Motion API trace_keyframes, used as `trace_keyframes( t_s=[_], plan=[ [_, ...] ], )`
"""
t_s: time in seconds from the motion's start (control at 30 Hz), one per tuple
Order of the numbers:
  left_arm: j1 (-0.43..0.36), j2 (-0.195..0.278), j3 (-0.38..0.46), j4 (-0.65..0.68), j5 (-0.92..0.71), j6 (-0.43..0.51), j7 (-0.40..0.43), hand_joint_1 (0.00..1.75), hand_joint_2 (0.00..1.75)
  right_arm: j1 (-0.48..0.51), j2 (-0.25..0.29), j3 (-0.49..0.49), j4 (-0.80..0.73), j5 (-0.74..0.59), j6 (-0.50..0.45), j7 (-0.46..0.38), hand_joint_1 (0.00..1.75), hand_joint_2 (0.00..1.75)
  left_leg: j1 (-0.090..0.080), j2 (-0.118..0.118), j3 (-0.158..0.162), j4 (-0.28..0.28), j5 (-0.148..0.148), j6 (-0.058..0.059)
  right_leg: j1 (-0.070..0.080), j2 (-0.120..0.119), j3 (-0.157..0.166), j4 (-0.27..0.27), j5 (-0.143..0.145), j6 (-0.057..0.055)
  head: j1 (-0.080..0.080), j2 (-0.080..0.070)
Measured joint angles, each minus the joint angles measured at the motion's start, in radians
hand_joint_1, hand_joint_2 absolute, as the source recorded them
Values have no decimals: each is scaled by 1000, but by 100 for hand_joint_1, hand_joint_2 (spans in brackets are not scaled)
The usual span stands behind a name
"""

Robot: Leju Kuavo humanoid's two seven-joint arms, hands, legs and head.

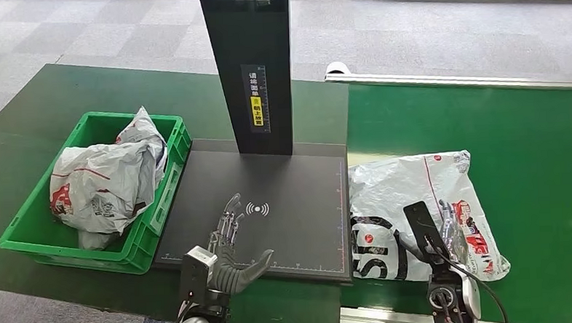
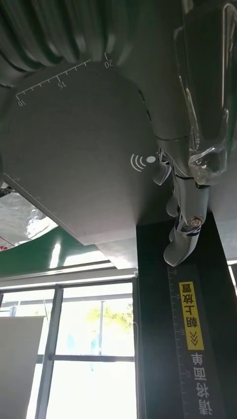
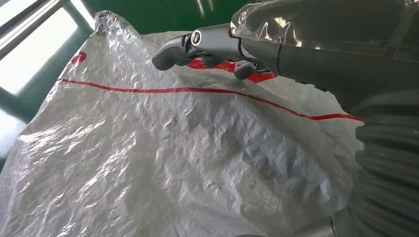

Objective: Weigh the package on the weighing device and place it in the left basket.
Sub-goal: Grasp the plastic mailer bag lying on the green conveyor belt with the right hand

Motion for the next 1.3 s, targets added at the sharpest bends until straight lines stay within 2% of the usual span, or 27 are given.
trace_keyframes(
  t_s=[0.7, 0.73, 0.87, 0.93, 1.3],
  plan=[
    [0, -1, 12, 0, -8, -7, 4, 0, 175, -23, -1, 0, 83, 33, 57, 44, 0, 175, 0, 0, 0, 0, 0, 0, 0, 0, 0, 0, 0, 0, 0, 0],
    [0, -1, 13, 0, -8, -8, 4, 0, 175, -25, -1, 0, 86, 34, 59, 46, 6, 175, 0, 0, 0, 0, 0, 0, 0, 0, 0, 0, 0, 0, 0, 0],
    [0, -2, 16, 0, -8, -8, 4, 0, 175, -35, -2, 0, 99, 36, 76, 51, 165, 175, 0, 0, 0, 0, 0, 0, 0, 0, 0, 0, 0, 0, 0, 0],
    [0, -2, 16, 0, -8, -6, 5, 0, 175, -39, -2, 0, 104, 34, 78, 51, 174, 175, 0, 0, 0, 0, 0, 0, 0, 0, 0, 0, 0, 0, 0, 0],
    [0, -4, 17, 0, -9, -2, 6, 0, 175, -50, -7, -3, 110, 20, 68, 46, 175, 175, 0, 0, 1, 0, 0, 0, 0, 0, 0, 0, 0, 0, 0, 0]
  ],
)
